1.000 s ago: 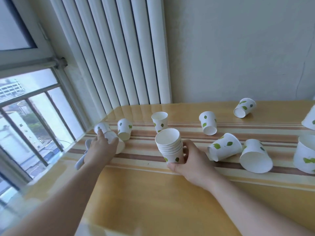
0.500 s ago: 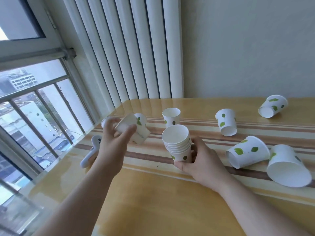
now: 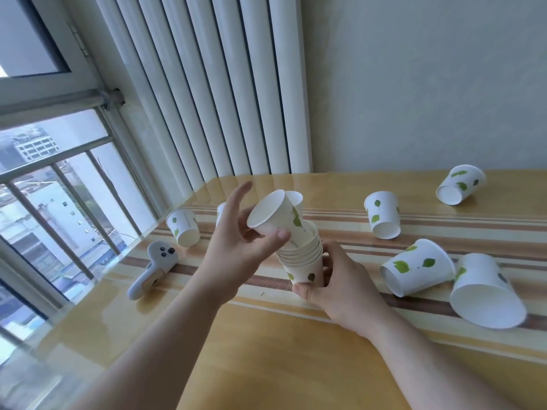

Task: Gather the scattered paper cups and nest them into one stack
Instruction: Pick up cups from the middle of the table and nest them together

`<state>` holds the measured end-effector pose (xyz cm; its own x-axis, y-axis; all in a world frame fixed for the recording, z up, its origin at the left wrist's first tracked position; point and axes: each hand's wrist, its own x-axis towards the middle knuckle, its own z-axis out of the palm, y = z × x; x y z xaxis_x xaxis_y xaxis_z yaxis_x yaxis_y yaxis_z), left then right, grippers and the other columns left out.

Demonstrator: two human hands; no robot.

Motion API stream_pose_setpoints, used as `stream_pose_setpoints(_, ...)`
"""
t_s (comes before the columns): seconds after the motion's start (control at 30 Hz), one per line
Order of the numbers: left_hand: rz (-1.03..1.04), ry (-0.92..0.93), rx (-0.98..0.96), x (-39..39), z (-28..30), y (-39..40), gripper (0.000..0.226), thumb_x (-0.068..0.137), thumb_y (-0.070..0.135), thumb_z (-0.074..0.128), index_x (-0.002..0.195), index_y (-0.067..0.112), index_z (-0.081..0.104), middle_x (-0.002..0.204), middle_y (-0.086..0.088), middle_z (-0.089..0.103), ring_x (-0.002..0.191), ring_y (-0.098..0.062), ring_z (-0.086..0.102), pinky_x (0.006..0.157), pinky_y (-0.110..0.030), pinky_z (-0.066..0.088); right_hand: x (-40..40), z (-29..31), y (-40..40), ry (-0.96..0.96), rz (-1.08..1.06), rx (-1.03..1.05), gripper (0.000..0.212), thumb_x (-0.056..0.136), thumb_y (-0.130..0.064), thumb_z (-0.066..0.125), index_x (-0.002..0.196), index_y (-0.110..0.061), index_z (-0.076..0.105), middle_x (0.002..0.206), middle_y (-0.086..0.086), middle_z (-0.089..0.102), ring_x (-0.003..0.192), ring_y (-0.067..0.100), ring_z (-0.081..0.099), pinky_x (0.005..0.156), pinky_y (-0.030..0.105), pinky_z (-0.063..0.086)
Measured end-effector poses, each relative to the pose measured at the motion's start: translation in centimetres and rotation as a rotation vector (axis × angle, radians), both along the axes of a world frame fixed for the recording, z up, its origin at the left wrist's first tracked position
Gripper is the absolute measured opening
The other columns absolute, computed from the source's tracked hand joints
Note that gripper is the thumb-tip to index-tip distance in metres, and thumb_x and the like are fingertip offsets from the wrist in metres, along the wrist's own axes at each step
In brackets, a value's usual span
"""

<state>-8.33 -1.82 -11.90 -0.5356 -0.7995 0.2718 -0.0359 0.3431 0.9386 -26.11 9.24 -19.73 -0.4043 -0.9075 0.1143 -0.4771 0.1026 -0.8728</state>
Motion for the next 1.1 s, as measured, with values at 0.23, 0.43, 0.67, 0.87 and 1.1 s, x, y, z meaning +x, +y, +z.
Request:
stream_pose_setpoints(0.23, 0.509, -0.180, 0.015, 0.0, -1.7, -6.0, 0.050, 0.096, 0.054, 0.056, 0.145, 0.040, 0.055, 0.150, 0.003, 0.056, 0.143, -0.027, 0.051, 0.119, -0.055, 0.044, 0.0, 0.1, 0.1, -0.014, 0.003, 0.005, 0.056, 0.073, -0.046, 0.091, 0.115, -0.045, 0.054, 0.106, -0.020, 0.074, 0.090, -0.003, 0.071, 0.074, 0.026, 0.059)
stream_pose_setpoints(0.43, 0.556, -0.875, -0.113, -1.7, -2.8, -12.1, 0.087, 0.096, 0.047, 0.062, 0.169, 0.038, 0.017, 0.173, -0.017, 0.024, 0.155, -0.044, 0.032, 0.119, -0.059, 0.042, 0.0, 0.3, 0.4, -0.033, 0.020, 0.018, 0.057, 0.075, -0.046, 0.090, 0.119, -0.047, 0.053, 0.106, -0.021, 0.073, 0.091, -0.004, 0.071, 0.077, 0.024, 0.060)
stream_pose_setpoints(0.67, 0.517, -0.939, -0.072, -2.1, -2.6, -12.4, 0.075, 0.099, 0.041, 0.058, 0.161, 0.034, 0.016, 0.107, -0.014, 0.068, 0.092, -0.036, 0.069, 0.084, -0.048, 0.062, -0.1, 0.3, 0.3, -0.020, 0.017, 0.025, 0.058, 0.076, -0.045, 0.089, 0.121, -0.045, 0.052, 0.105, -0.018, 0.074, 0.092, -0.001, 0.071, 0.074, 0.021, 0.056)
stream_pose_setpoints(0.87, 0.415, 0.065, 0.229, -2.8, 0.0, -5.8, 0.068, 0.099, 0.011, 0.072, 0.150, 0.027, 0.029, 0.110, -0.010, 0.063, 0.097, -0.030, 0.070, 0.085, -0.043, 0.063, 0.0, 0.5, 0.2, -0.003, -0.015, 0.009, 0.058, 0.076, -0.047, 0.089, 0.121, -0.042, 0.054, 0.106, -0.020, 0.070, 0.094, -0.001, 0.068, 0.076, 0.024, 0.056)
stream_pose_setpoints(1.1, -0.044, 0.189, 0.179, -3.3, 1.7, -0.3, 0.093, 0.075, 0.005, 0.083, 0.156, 0.032, 0.046, 0.120, -0.008, 0.080, 0.113, -0.027, 0.079, 0.093, -0.040, 0.065, 0.0, 0.5, 0.3, -0.013, -0.025, 0.016, 0.058, 0.076, -0.047, 0.088, 0.121, -0.044, 0.052, 0.110, -0.018, 0.071, 0.096, 0.001, 0.069, 0.079, 0.029, 0.058)
